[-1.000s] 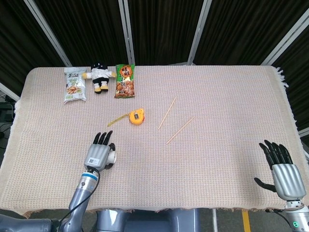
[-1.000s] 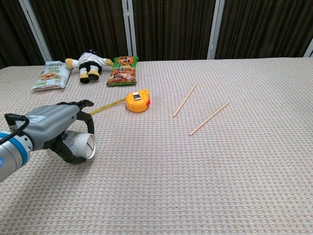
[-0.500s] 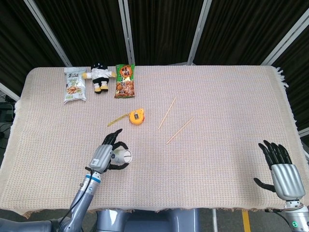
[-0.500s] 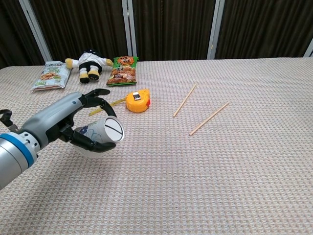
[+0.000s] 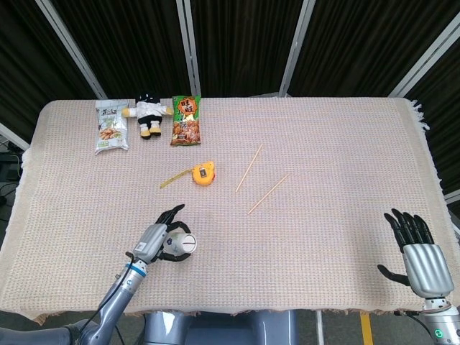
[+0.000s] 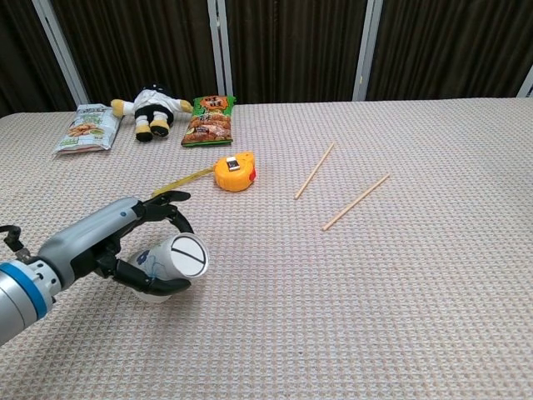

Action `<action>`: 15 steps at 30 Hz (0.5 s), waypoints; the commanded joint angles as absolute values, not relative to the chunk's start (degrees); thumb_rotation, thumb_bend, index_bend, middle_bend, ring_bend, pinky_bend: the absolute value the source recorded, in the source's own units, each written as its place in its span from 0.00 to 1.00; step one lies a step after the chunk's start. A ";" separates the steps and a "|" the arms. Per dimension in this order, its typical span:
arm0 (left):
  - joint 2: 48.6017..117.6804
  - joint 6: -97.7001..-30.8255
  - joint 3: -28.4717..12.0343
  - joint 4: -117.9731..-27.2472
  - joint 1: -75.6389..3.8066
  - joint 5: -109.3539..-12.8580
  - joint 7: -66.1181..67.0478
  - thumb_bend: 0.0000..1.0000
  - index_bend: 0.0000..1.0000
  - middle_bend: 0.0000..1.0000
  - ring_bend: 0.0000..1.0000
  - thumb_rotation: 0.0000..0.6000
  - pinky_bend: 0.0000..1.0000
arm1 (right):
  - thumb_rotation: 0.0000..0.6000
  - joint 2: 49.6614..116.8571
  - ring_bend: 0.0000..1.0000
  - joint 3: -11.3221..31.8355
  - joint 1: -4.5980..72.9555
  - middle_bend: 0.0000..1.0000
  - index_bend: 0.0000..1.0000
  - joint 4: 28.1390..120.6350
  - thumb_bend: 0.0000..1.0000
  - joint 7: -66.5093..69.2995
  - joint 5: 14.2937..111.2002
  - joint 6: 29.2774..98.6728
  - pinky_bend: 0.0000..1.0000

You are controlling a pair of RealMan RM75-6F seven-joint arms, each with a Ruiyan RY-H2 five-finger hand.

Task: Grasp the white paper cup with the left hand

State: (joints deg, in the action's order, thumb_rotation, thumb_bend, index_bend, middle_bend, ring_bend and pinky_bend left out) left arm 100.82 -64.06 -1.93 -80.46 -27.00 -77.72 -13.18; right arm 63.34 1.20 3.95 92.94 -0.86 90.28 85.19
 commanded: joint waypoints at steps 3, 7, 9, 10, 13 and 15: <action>99.02 -64.85 -1.07 -80.05 -25.64 -78.85 -15.82 0.14 0.38 0.00 0.00 1.00 0.00 | 1.00 63.43 0.00 1.18 3.94 0.00 0.00 92.93 0.05 -1.02 90.27 85.18 0.00; 97.44 -66.23 -0.25 -79.96 -24.38 -80.13 -17.82 0.14 0.33 0.00 0.00 1.00 0.00 | 1.00 63.50 0.00 1.12 4.00 0.00 0.00 92.98 0.05 -1.29 90.24 84.98 0.00; 96.71 -66.66 0.02 -79.74 -23.97 -80.62 -18.32 0.14 0.26 0.00 0.00 1.00 0.00 | 1.00 63.59 0.00 1.06 4.01 0.00 0.00 93.00 0.05 -1.52 90.31 84.93 0.00; 96.44 -66.80 0.11 -79.53 -23.80 -80.69 -18.18 0.14 0.20 0.00 0.00 1.00 0.00 | 1.00 63.62 0.00 1.04 4.01 0.00 0.00 93.01 0.05 -1.63 90.36 84.94 0.00; 95.33 -66.46 0.62 -78.75 -23.44 -80.56 -16.30 0.14 0.04 0.00 0.00 1.00 0.00 | 1.00 63.76 0.00 0.98 4.01 0.00 0.00 93.05 0.05 -2.02 90.36 84.88 0.00; 94.83 -66.39 0.73 -78.60 -23.28 -80.31 -14.51 0.13 0.00 0.00 0.00 1.00 0.00 | 1.00 63.81 0.00 0.96 4.03 0.00 0.00 93.04 0.05 -2.27 90.32 84.79 0.00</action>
